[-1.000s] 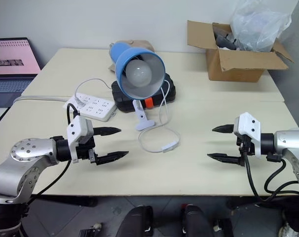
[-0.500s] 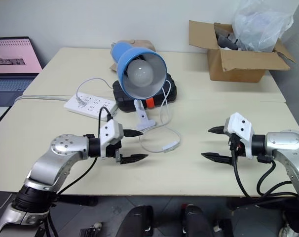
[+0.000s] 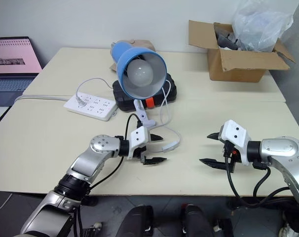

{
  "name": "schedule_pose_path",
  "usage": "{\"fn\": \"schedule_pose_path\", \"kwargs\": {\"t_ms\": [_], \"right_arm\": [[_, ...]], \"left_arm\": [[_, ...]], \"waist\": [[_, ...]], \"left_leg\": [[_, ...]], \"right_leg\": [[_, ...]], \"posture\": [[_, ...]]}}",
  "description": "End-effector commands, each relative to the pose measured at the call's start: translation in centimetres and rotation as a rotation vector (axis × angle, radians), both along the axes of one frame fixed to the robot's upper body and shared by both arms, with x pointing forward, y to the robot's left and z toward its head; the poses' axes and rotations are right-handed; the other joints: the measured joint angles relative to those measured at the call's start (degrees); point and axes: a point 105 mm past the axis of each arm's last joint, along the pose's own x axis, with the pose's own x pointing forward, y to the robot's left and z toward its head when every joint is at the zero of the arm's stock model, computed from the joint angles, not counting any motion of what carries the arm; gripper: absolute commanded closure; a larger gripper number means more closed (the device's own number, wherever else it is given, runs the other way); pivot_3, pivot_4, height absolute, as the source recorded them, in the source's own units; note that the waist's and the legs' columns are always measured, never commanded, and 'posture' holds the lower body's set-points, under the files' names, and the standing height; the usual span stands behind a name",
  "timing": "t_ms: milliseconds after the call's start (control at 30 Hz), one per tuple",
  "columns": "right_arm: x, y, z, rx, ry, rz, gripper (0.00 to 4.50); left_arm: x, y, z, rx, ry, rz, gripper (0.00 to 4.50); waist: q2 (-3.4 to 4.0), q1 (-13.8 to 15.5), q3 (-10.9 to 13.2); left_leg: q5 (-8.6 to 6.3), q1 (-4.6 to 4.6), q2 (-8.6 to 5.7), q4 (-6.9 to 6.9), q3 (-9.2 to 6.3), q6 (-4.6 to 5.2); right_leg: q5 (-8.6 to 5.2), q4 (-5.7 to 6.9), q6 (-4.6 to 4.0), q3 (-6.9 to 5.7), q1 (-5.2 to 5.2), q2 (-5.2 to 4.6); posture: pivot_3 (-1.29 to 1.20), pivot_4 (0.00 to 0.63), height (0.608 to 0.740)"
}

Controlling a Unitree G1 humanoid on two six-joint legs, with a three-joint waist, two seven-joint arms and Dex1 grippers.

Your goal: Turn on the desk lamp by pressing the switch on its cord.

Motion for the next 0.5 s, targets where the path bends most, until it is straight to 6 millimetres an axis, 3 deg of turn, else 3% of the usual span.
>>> {"fn": "schedule_pose_path", "kwargs": {"t_ms": [33, 100, 500], "right_arm": [[-0.29, 0.13, 0.77, 0.000, -0.039, 0.007, 0.00], [-0.36, 0.16, 0.69, 0.001, -0.038, 0.006, 0.00], [-0.28, 0.02, 0.65, -0.010, -0.045, 0.008, 0.00]], "left_arm": [[0.17, -0.36, 0.72, -0.005, -0.044, -0.029, 0.22], [0.46, -0.45, 0.79, -0.012, -0.055, -0.022, 0.43], [0.93, -1.03, 0.43, -0.002, -0.062, -0.026, 3.10]], "waist": [[0.00, 0.0, 0.0], [0.00, 0.0, 0.0], [0.00, 0.0, 0.0]], "left_leg": [[0.00, 0.00, 0.00, 0.00, -0.02, 0.00], [0.00, 0.00, 0.00, 0.01, -0.02, 0.00], [0.00, 0.00, -0.01, 0.03, -0.03, 0.00]], "right_leg": [[0.00, 0.01, 0.00, -0.02, 0.00, 0.00], [0.00, 0.00, 0.00, -0.02, 0.00, 0.00], [0.02, 0.01, 0.03, -0.02, 0.02, 0.01]], "posture": [[0.00, 0.150, 0.740], [0.00, 0.150, 0.740], [0.00, 0.150, 0.740]]}}
